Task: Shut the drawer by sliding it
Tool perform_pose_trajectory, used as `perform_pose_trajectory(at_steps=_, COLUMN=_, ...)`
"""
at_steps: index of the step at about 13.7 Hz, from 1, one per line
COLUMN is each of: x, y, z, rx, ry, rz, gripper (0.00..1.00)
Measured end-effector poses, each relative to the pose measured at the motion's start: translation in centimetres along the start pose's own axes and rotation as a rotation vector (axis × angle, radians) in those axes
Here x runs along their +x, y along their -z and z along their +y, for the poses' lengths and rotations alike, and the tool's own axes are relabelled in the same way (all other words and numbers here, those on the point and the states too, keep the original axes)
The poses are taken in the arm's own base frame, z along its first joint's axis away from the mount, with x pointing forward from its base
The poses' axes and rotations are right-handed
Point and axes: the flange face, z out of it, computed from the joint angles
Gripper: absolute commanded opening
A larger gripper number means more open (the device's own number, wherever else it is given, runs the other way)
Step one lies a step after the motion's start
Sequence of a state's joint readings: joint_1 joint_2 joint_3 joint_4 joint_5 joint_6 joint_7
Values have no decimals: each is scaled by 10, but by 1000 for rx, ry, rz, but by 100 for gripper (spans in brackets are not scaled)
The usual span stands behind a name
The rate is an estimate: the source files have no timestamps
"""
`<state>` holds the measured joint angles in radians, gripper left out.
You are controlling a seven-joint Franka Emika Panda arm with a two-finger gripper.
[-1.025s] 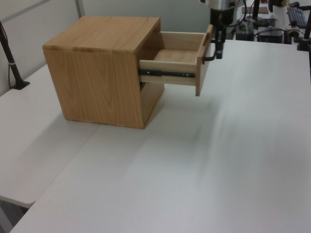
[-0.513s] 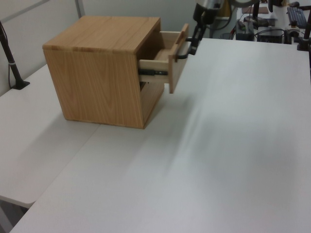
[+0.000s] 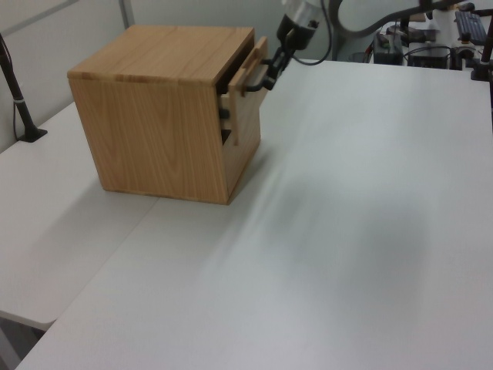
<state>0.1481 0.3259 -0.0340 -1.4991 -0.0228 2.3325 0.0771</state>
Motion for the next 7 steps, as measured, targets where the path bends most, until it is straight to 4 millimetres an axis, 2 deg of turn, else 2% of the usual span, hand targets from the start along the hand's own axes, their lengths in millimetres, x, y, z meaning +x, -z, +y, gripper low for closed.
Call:
perform_pose_trajectory(at_steps=3, x=9, y=-10, z=-1, rx=8, ry=-55, rz=90, gripper=1)
perform_pose_trajectory(at_steps=7, x=10, y=-11, z=-2, rx=11, ry=-69, rz=109, gripper=1)
